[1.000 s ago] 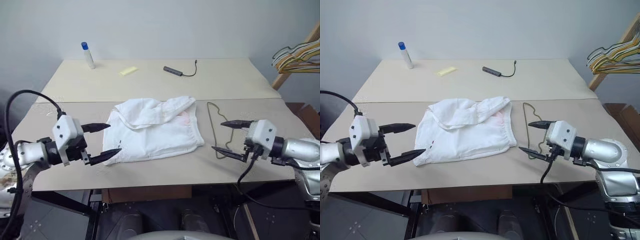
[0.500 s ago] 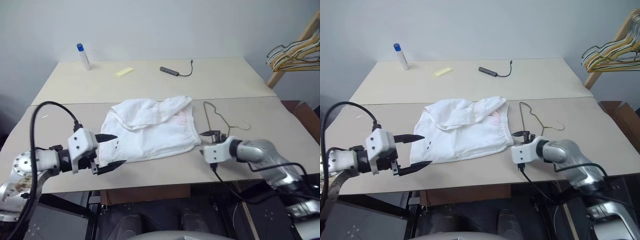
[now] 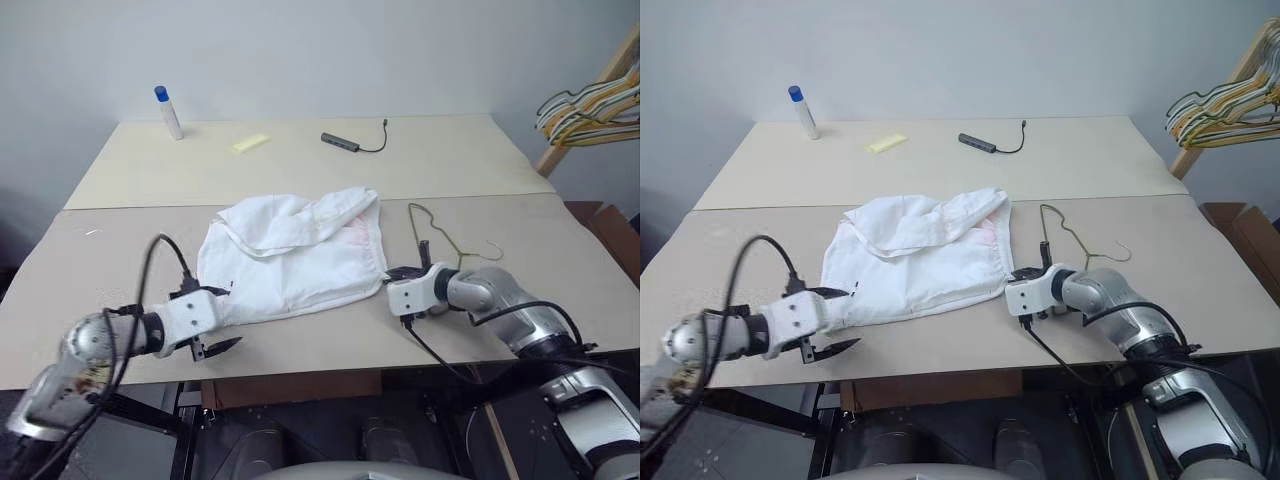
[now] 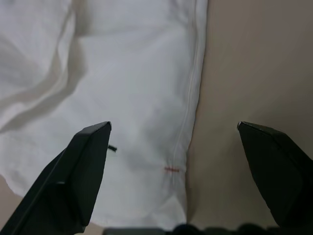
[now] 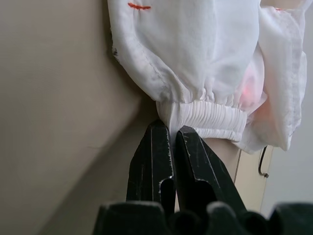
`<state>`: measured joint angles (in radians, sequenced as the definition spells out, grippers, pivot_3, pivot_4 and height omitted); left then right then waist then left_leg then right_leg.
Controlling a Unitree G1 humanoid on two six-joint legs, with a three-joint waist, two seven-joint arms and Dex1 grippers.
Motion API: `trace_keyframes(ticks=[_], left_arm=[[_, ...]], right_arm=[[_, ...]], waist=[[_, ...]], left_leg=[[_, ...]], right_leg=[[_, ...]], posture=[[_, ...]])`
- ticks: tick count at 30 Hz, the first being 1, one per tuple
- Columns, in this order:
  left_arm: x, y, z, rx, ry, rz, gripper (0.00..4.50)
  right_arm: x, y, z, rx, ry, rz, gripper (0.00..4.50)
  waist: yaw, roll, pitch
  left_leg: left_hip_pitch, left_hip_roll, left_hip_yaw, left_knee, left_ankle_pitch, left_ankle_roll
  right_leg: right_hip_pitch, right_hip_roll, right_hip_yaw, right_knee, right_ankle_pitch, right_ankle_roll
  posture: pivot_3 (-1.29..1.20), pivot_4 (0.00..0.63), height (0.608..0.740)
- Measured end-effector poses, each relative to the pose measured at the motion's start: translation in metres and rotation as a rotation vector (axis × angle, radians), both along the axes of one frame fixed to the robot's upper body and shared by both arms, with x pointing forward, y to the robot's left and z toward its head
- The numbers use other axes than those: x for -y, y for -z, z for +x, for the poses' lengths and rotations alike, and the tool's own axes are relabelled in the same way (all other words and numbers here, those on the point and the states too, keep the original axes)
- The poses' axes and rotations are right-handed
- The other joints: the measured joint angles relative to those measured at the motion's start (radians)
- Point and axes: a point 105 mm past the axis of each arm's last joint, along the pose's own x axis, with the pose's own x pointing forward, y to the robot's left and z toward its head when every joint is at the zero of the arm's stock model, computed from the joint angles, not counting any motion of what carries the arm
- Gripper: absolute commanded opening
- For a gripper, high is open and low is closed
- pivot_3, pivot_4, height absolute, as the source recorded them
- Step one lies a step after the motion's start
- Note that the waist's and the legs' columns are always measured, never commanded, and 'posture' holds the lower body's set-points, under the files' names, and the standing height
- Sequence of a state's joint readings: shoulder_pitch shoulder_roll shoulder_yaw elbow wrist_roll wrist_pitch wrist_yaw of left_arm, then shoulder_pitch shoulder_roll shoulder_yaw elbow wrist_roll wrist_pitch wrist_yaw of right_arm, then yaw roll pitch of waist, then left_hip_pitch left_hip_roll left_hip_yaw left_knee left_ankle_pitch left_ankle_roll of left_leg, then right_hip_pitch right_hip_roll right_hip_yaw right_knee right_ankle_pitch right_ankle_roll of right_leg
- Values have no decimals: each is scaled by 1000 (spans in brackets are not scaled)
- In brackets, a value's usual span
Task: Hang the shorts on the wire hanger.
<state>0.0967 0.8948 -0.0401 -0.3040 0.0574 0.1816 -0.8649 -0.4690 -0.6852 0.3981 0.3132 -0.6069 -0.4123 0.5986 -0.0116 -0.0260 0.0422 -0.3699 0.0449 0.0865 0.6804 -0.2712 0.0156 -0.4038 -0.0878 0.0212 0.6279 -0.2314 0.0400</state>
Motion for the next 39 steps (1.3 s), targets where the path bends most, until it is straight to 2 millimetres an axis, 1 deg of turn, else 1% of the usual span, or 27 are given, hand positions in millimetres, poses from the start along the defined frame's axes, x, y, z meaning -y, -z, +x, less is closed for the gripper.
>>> trace_keyframes(ticks=[1,2,5,8,11,14,16,19,20,21,22,23,25,26,27,28,29,30,31,32,33,34,35,37,39], left_arm=[[2,-1,6,43,14,31,4500],[2,-1,11,78,22,67,4317],[1,3,23,133,33,147,3580],[-3,9,35,148,12,176,2568],[-9,11,46,160,-10,192,1623],[-16,13,52,158,-27,208,636],[-18,14,53,149,-27,215,14],[-19,9,49,67,30,202,14],[-20,4,52,50,41,196,14],[-19,-4,62,60,33,180,14],[-16,-14,76,91,13,154,14],[-10,-28,98,146,-25,110,14],[7,-63,138,283,-81,36,14],[12,-83,160,350,-137,-1,14],[17,-109,185,439,-206,-35,14],[23,-141,202,541,-259,-66,14],[25,-162,210,610,-289,-78,14],[23,-196,222,729,-374,-113,14],[22,-233,225,851,-438,-147,14],[20,-259,225,949,-488,-182,14],[18,-290,221,1069,-534,-221,14],[16,-316,214,1182,-564,-269,14],[16,-332,208,1257,-572,-303,14],[19,-355,194,1406,-548,-370,14],[26,-356,189,1445,-476,-403,14]], right_arm=[[2,1,-1,-5,2,-4,18],[1,0,-2,-1,-1,-4,4],[0,-3,-2,9,-8,-4,0],[0,-8,-1,26,-6,4,0],[0,-11,-1,35,-8,5,0],[2,-12,-2,33,-9,8,0],[2,-15,-4,31,-13,17,0],[2,-20,-10,-6,-46,30,0],[2,-22,-10,-22,-48,46,0],[0,-26,-6,-31,-43,73,0],[-7,-34,2,-20,-36,104,0],[-16,-46,16,2,-18,154,0],[-40,-82,46,89,9,253,0],[-48,-102,66,137,64,313,0],[-56,-130,90,217,137,369,0],[-59,-160,108,315,202,419,0],[-60,-181,116,381,240,451,0],[-57,-213,127,495,315,529,0],[-53,-245,131,596,371,609,0],[-49,-266,131,675,408,682,0],[-43,-288,128,771,434,772,0],[-37,-305,122,863,440,871,0],[-33,-314,117,918,438,941,0],[-27,-323,107,1022,415,1044,0],[-25,-319,105,1033,383,1058,0]], waist=[[4,0,0],[5,0,-1],[2,5,-5],[-1,10,-8],[-3,11,-9],[-7,11,-9],[-9,11,-9],[-7,10,-8],[-7,10,-8],[-5,10,-8],[-4,10,-8],[-3,10,-8],[-4,9,-8],[-5,9,-8],[-6,8,-8],[-8,8,-8],[-9,8,-8],[-9,8,-8],[-9,8,-8],[-9,7,-8],[-9,7,-8],[-9,7,-9],[-10,7,-9],[-12,7,-9],[-17,7,-9]], left_leg=[[0,0,0,0,0,0],[1,0,0,0,0,0],[2,0,0,0,0,0],[3,0,0,0,0,0],[2,0,0,0,0,0],[1,0,0,0,0,0],[0,0,0,0,0,0],[0,0,0,0,0,0],[0,0,0,0,0,0],[0,0,0,1,0,0],[0,0,0,1,1,1],[1,0,-1,1,3,2],[0,-1,-2,0,5,0],[0,-1,-3,0,5,0],[-3,-1,-3,0,6,-1],[-9,-1,-5,-1,9,-7],[-12,-1,-5,-2,13,-14],[-18,-2,-5,-2,13,-15],[-25,-3,-5,-5,15,-17],[-26,-4,-5,-8,15,-18],[-26,-5,-5,-12,13,-18],[-27,-8,-4,-18,13,-18],[-27,-10,-3,-20,13,-18],[-29,-10,-3,-21,13,-17],[-31,-11,-1,-20,13,-17]], right_leg=[[1,0,-1,0,0,0],[1,-1,-1,0,0,0],[2,0,0,1,0,0],[2,0,0,1,0,0],[1,0,0,1,0,0],[0,0,0,1,0,0],[0,0,0,1,0,0],[-1,0,-1,1,0,0],[0,0,-1,1,0,0],[0,0,-1,1,0,0],[1,1,-1,1,1,0],[2,1,-1,0,2,0],[2,2,-2,-1,5,1],[2,1,-2,-1,5,1],[-1,1,-2,-1,6,1],[-5,1,-5,1,8,1],[-9,1,-5,1,8,1],[-16,0,-5,3,7,2],[-24,-1,-5,0,7,2],[-26,-2,-5,0,7,2],[-28,-4,-7,0,6,2],[-32,-7,-7,-2,6,2],[-33,-9,-7,-3,6,3],[-34,-9,-8,-4,5,4],[-34,-10,-8,-8,5,5]], posture=[[39,2,740],[37,0,740],[26,0,740],[15,0,740],[11,0,740],[12,0,740],[14,0,740],[31,0,740],[36,0,740],[38,0,740],[40,0,740],[40,0,740],[38,0,740],[39,0,740],[37,0,740],[37,0,740],[35,0,740],[34,0,740],[28,0,740],[24,0,740],[24,0,740],[20,0,740],[18,0,740],[10,0,740],[6,0,740]])
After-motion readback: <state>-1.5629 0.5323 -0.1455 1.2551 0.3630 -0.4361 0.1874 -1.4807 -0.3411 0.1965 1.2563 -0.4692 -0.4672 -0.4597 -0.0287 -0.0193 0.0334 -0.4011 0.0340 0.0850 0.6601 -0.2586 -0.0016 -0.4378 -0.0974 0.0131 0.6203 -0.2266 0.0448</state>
